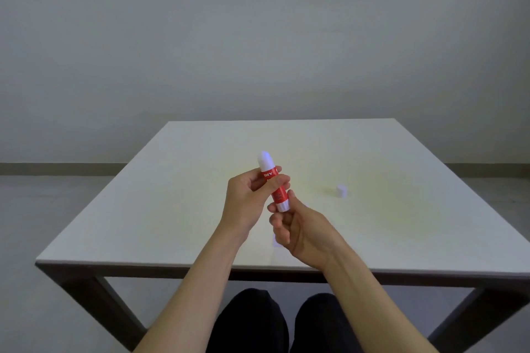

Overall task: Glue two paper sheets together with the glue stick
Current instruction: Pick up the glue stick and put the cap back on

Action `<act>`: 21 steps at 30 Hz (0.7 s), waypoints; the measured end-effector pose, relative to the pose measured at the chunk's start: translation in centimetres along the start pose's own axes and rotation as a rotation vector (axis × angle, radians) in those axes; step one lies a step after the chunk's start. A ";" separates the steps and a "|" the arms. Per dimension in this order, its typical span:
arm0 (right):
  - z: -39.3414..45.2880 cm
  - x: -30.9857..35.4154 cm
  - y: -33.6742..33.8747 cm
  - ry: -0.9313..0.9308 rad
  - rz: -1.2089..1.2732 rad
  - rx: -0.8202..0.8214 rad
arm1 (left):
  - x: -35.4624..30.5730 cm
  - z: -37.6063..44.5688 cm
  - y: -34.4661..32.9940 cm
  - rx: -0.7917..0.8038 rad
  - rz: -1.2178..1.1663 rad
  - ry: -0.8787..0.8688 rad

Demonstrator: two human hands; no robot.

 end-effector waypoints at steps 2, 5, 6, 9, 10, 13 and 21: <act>-0.1 1.2 0.6 0.207 -0.119 -0.150 | 0.0 0.1 0.1 -0.020 -0.022 0.001; -2.0 3.3 1.6 0.612 -0.823 -0.612 | 0.2 0.1 -0.1 -0.028 -0.022 0.009; -2.4 3.4 1.5 0.682 -0.948 -0.690 | 0.4 0.0 -0.2 -0.025 -0.008 0.010; -1.8 2.9 2.2 0.546 -0.739 -0.622 | 0.6 0.0 0.2 -0.050 0.002 0.007; -0.9 2.3 2.1 0.403 -0.523 -0.489 | 0.4 0.1 0.4 -0.063 0.008 0.002; 0.4 0.5 0.7 0.027 -0.090 -0.049 | 0.2 0.2 0.8 -0.057 0.023 -0.005; -1.2 3.6 1.1 0.582 -0.767 -0.529 | 0.0 0.4 1.1 -0.098 -0.016 -0.012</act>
Point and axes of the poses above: each hand's wrist, its own z-axis towards the middle knuckle, its own y-axis out of the back of the hand, x = y × z, the point moved 8 cm from there along z, towards the middle knuckle, and after that the axes turned 15 degrees about -z, right-handed, at the moved point
